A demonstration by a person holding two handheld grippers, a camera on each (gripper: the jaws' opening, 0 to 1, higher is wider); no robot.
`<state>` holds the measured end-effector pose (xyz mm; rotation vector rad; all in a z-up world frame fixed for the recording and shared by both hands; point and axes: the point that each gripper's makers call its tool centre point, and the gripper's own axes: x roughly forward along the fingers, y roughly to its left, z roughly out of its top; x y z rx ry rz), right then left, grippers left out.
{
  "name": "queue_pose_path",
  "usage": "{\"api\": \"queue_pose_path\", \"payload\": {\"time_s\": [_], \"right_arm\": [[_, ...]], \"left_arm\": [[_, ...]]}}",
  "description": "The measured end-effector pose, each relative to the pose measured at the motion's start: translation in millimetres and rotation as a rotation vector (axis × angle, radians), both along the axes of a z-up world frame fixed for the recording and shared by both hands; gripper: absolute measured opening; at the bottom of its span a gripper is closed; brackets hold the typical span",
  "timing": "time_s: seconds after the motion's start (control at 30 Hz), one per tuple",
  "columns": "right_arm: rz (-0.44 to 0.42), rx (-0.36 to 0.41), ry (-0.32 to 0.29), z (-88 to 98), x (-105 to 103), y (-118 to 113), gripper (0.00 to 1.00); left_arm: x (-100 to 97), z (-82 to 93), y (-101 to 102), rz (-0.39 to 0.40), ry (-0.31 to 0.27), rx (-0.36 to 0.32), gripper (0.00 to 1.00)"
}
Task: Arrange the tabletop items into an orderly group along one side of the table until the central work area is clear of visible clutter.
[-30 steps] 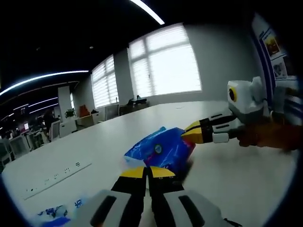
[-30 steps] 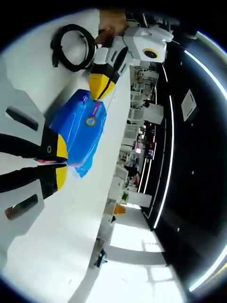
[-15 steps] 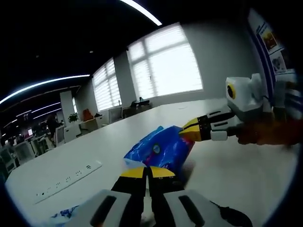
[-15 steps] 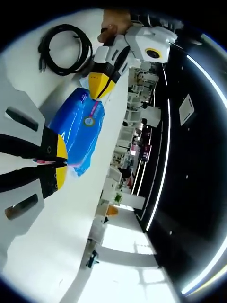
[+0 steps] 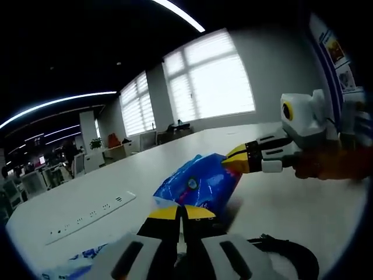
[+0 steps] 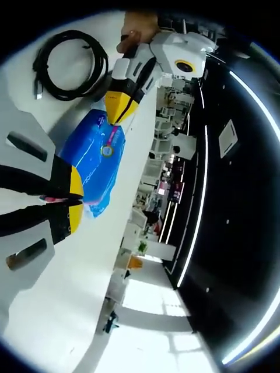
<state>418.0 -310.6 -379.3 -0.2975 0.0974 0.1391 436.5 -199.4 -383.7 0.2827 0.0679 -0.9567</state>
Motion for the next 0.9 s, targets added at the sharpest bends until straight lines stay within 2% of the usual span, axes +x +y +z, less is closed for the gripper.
{"api": "queue_pose_path", "payload": {"time_s": [0.3,0.6,0.9], "right_arm": [[0.001,0.001,0.032,-15.2,2,4,0.0],[0.02,-0.016,0.062,-21.0,1,7,0.0],[0.025,0.048,0.103,-35.8,1,4,0.01]], "left_arm": [[-0.2,-6.0,0,0.002,-0.007,0.01,0.0],[-1.4,-11.8,3,0.008,0.01,0.015,0.0],[-0.9,-20.6,5,0.024,0.046,0.006,0.01]]}}
